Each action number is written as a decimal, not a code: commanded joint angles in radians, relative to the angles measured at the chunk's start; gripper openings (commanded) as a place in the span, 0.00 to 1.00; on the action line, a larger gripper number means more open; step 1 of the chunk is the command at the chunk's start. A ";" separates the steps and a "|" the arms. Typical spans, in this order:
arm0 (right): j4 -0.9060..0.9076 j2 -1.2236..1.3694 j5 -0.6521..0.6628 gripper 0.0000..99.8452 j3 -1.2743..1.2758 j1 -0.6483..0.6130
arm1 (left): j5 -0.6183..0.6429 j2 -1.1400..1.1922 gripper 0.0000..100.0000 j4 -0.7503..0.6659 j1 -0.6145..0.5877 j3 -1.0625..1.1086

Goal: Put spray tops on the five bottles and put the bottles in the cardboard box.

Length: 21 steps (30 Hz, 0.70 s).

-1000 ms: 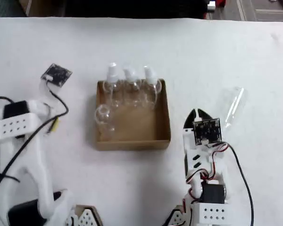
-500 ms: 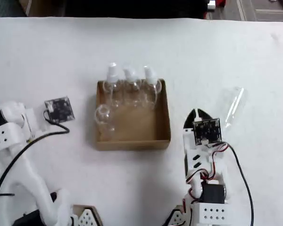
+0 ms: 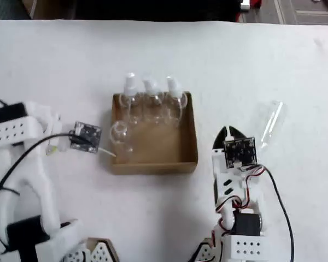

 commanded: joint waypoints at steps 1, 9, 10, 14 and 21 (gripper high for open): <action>-0.004 -0.007 0.014 0.02 0.008 -0.008 | -0.015 0.076 0.02 0.068 0.036 -0.150; -0.004 -0.007 0.014 0.02 0.008 -0.008 | 0.117 0.127 0.27 0.077 -0.001 -0.224; -0.004 -0.007 0.014 0.02 0.008 -0.008 | 0.121 0.122 0.26 0.080 -0.008 -0.230; -0.004 -0.007 0.014 0.02 0.008 -0.008 | 0.121 0.097 0.26 0.110 -0.047 -0.238; -0.004 -0.007 0.014 0.02 0.008 -0.008 | 0.167 -0.015 0.26 0.176 -0.150 -0.261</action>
